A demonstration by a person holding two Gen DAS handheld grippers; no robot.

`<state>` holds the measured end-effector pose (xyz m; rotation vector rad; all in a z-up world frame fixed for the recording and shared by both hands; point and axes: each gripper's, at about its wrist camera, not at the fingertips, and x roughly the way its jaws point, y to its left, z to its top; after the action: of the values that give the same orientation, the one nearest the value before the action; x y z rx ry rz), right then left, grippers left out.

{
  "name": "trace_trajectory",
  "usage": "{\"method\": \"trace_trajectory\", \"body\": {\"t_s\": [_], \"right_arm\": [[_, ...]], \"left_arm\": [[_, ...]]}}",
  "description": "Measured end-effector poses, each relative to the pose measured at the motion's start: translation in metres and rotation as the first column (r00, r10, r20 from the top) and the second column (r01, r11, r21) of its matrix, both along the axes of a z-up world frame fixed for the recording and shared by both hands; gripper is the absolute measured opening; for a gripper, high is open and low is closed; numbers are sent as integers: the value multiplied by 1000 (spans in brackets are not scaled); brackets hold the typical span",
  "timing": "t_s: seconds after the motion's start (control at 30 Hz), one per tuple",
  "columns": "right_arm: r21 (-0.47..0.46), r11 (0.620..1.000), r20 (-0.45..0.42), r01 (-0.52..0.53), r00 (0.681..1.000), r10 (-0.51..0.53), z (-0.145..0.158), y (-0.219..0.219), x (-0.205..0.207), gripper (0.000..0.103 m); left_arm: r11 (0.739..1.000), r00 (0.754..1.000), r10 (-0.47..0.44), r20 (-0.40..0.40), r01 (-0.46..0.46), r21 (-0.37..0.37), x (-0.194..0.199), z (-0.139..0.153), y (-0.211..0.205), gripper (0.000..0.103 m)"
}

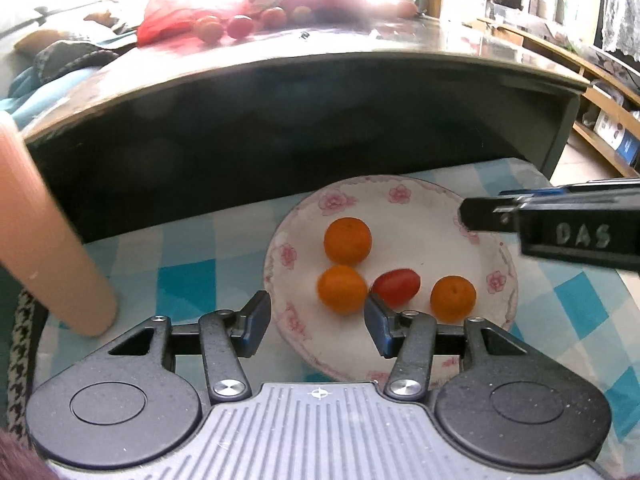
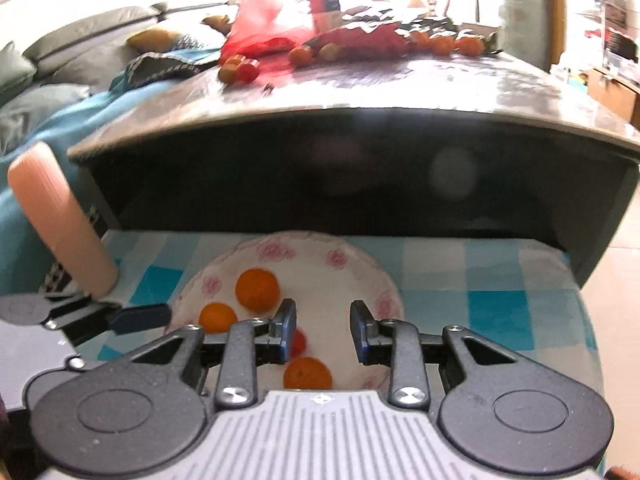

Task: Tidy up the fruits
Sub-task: 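Move both tools back toward the remaining fruit on the cloth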

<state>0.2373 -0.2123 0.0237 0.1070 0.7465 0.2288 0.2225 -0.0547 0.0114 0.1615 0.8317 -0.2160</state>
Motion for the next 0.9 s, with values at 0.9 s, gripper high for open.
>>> {"method": "trace_trajectory", "body": {"t_s": [0.9], "right_arm": [[2, 999, -90, -39, 995, 39, 24, 29, -120, 44]], "left_arm": [[990, 995, 79, -60, -86, -114, -97, 39, 75, 62]]}}
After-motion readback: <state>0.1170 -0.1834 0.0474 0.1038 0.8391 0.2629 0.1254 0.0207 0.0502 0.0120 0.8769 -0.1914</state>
